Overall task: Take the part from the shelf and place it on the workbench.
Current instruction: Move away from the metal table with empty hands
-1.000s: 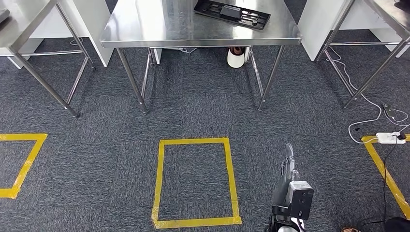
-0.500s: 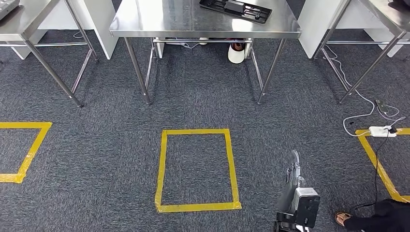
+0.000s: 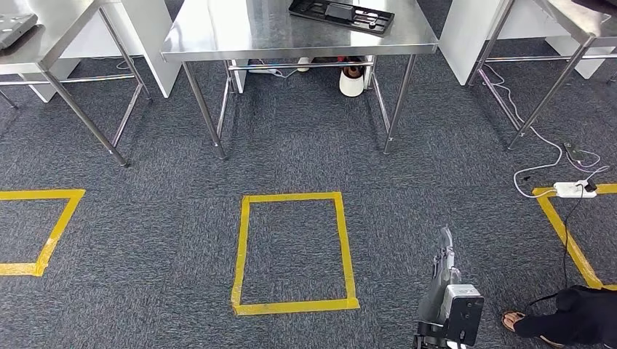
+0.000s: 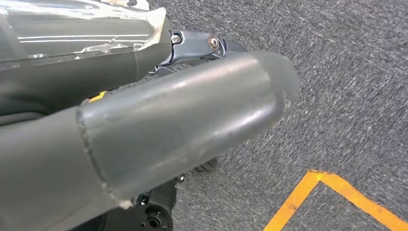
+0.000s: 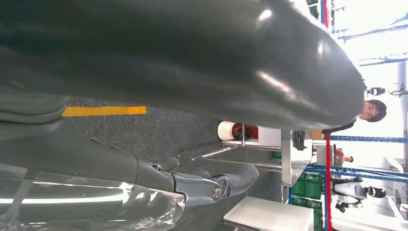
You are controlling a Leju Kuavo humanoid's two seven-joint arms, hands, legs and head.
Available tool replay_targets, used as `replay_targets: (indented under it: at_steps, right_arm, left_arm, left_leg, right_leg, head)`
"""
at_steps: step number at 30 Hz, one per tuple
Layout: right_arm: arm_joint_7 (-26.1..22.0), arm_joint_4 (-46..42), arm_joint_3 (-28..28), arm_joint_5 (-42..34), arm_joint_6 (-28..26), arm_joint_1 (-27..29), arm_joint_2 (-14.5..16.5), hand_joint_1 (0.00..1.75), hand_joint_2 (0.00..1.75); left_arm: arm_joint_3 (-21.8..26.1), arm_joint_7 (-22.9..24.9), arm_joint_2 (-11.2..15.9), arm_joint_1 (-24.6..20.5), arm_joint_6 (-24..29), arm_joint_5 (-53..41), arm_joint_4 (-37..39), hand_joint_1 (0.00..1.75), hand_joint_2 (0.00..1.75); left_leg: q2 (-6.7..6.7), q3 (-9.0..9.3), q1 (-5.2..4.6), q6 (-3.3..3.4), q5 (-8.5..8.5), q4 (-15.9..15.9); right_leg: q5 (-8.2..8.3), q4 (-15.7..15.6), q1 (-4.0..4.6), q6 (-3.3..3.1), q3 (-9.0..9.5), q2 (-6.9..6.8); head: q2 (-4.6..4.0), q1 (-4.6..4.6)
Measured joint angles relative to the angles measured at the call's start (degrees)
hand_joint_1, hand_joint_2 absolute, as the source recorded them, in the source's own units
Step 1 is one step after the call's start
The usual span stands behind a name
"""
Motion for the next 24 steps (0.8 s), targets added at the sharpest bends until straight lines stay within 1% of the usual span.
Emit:
replay_targets:
  at_steps: [3,5,8,9,11,14,15,18,19,20,21,22,23,24]
  right_arm:
    - [0.04,0.01,0.00,-0.02,0.05,0.00,0.00,0.00,0.00]
    - [0.14,0.01,0.01,-0.08,0.15,-0.08,0.00,0.00,0.00]
    - [0.45,0.11,0.04,-0.12,0.37,-0.42,0.02,0.00,0.00]
    - [0.55,0.16,0.05,-0.13,0.45,-0.58,0.04,0.00,0.00]
    - [0.66,0.31,0.05,-0.14,0.63,-0.92,0.10,0.00,0.00]
    - [0.87,0.58,0.05,-0.35,0.87,-1.30,0.13,0.00,0.00]
    - [1.04,0.66,0.04,-0.58,1.02,-1.39,0.13,0.00,0.00]
    - [1.56,0.90,0.03,-1.65,1.89,-1.59,0.22,0.00,0.00]
    - [1.66,0.96,0.03,-1.98,2.25,-1.62,0.31,0.00,0.00]
    - [1.72,1.01,0.03,-2.27,2.61,-1.62,0.39,0.00,0.00]
    - [1.74,1.05,0.03,-2.49,2.88,-1.62,0.44,0.00,0.00]
    - [1.76,1.11,0.03,-2.63,3.08,-1.63,0.48,0.00,0.00]
    - [1.78,1.19,0.03,-2.71,3.18,-1.64,0.47,0.00,0.00]
    - [1.80,1.30,0.03,-2.76,3.19,-1.63,0.45,0.00,0.00]
  left_arm:
    - [0.00,0.13,-0.03,0.01,0.16,0.01,0.01,0.00,0.00]
    - [0.00,0.21,-0.05,0.01,0.37,0.08,0.01,0.00,0.00]
    - [0.02,0.27,-0.10,0.01,0.65,0.19,0.01,0.00,0.00]
    - [0.02,0.28,-0.11,0.01,0.75,0.20,0.01,0.00,0.00]
    - [0.02,0.32,-0.14,0.00,0.90,0.20,0.01,0.00,0.00]
    - [0.02,0.46,-0.15,-0.02,0.98,0.20,0.01,0.00,0.00]
    - [0.03,0.53,-0.15,-0.02,1.02,0.20,0.01,0.00,0.00]
    - [0.04,0.64,-0.09,-0.05,1.08,0.22,-0.01,0.00,0.00]
    - [0.05,0.66,-0.08,-0.05,1.08,0.25,-0.02,0.00,0.00]
    - [0.05,0.67,-0.14,-0.05,1.08,0.31,-0.02,0.00,0.00]
    - [0.07,0.66,-0.27,-0.04,1.09,0.42,-0.02,0.00,0.00]
    - [0.10,0.65,-0.40,-0.06,1.09,0.52,-0.02,0.00,0.00]
    - [0.13,0.64,-0.51,-0.07,1.10,0.61,-0.03,0.00,0.00]
    - [0.18,0.63,-0.59,-0.10,1.11,0.69,-0.03,0.00,0.00]
  left_leg:
    - [0.01,-0.13,0.12,-1.09,0.23,-0.10]
    - [0.01,-0.23,0.13,-1.40,0.21,-0.10]
    - [0.01,-0.37,0.11,-2.21,0.08,-0.11]
    - [0.01,-0.40,0.10,-2.39,0.04,-0.11]
    - [0.01,-0.49,0.05,-2.55,-0.01,-0.10]
    - [0.00,-0.68,-0.02,-2.59,-0.02,-0.05]
    - [0.00,-0.78,-0.05,-2.58,-0.08,0.07]
    - [-0.07,-1.21,-0.12,-1.98,-0.41,0.72]
    - [-0.10,-1.26,-0.14,-1.69,-0.46,0.76]
    - [-0.04,-1.06,-0.02,-1.51,-0.28,0.29]
    - [0.06,-0.71,0.12,-1.38,0.03,-0.42]
    - [0.24,-0.36,0.28,-1.21,0.40,-1.18]
    - [0.48,-0.08,0.47,-1.11,0.74,-1.86]
    - [0.72,-0.04,0.52,-1.05,0.87,-2.11]
  right_leg:
    - [0.03,0.11,0.18,-0.04,-0.24,-0.02]
    - [0.02,0.13,0.24,-0.03,-0.35,-0.02]
    - [0.01,0.14,0.36,-0.02,-0.58,-0.02]
    - [0.01,0.14,0.38,-0.02,-0.64,-0.02]
    - [0.00,0.14,0.38,-0.01,-0.75,-0.03]
    - [0.01,0.14,0.36,-0.01,-0.88,-0.06]
    - [0.04,0.11,0.23,0.05,-0.88,-0.07]
    - [0.14,0.04,-0.33,0.54,-0.85,-0.14]
    - [0.18,-0.06,-0.38,0.73,-0.85,-0.15]
    - [0.18,-0.10,-0.13,0.90,-0.79,-0.15]
    - [0.00,0.15,-0.06,1.03,-0.87,-0.12]
    - [-0.73,1.18,0.03,1.02,-1.34,-0.07]
    - [-2.02,3.36,0.07,0.91,-2.35,-0.01]
    - [-3.73,6.57,-0.20,0.77,-3.99,0.04]
  head:
    - [0.00,0.00]
    - [0.00,0.01]
    - [0.00,0.02]
    - [0.00,0.01]
    - [0.00,0.02]
    - [0.00,0.02]
    - [0.00,0.02]
    - [0.00,-0.02]
    - [0.00,-0.03]
    - [0.00,-0.01]
    - [0.00,0.06]
    - [0.00,0.13]
    - [0.00,0.29]
    - [0.00,0.43]
